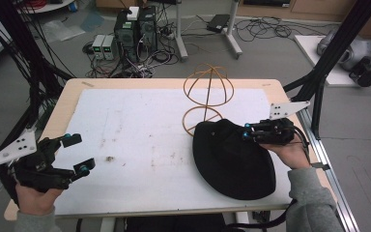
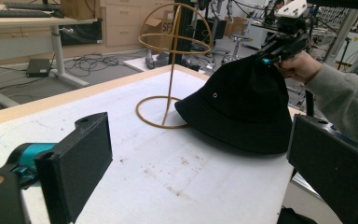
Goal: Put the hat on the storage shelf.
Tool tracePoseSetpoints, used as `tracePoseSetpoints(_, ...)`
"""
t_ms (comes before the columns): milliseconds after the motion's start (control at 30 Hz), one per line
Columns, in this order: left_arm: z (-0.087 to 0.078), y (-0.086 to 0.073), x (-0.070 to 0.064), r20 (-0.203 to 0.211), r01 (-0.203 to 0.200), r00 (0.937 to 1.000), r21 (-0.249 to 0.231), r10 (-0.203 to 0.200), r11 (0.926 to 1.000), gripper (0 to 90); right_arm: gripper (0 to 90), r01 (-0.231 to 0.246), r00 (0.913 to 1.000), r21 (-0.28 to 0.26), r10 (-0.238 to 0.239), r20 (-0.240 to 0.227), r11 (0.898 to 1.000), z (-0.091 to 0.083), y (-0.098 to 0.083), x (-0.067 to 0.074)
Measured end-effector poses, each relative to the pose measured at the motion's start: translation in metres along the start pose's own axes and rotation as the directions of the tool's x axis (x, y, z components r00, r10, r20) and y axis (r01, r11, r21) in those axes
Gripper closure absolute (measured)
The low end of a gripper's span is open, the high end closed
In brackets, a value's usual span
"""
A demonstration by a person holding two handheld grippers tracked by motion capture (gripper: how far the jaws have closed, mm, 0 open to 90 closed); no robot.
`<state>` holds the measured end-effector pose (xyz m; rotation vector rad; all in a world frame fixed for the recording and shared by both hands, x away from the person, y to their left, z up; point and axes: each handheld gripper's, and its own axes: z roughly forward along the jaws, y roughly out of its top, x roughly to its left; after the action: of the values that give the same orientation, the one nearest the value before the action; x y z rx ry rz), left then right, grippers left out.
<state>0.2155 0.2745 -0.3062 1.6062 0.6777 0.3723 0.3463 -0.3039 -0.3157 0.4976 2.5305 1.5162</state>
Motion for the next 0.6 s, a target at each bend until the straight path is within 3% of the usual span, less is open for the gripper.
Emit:
tracePoseSetpoints(300, -0.002, 0.001, 0.000, -0.001, -0.001, 1.0000, -0.006, 0.001, 1.0000, 6.9, 85.4, 0.035, 0.9994, 0.016, -0.036, 0.004, 0.999, -0.010, 0.011, 0.013)
tracePoseSetpoints(600, 0.003, 0.001, -0.003, 0.004, -0.006, 1.0000, 0.009, 0.006, 0.9999, 6.9, 85.4, 0.082, 0.9965, -0.008, -0.082, -0.014, 0.997, -0.031, 0.025, 0.027)
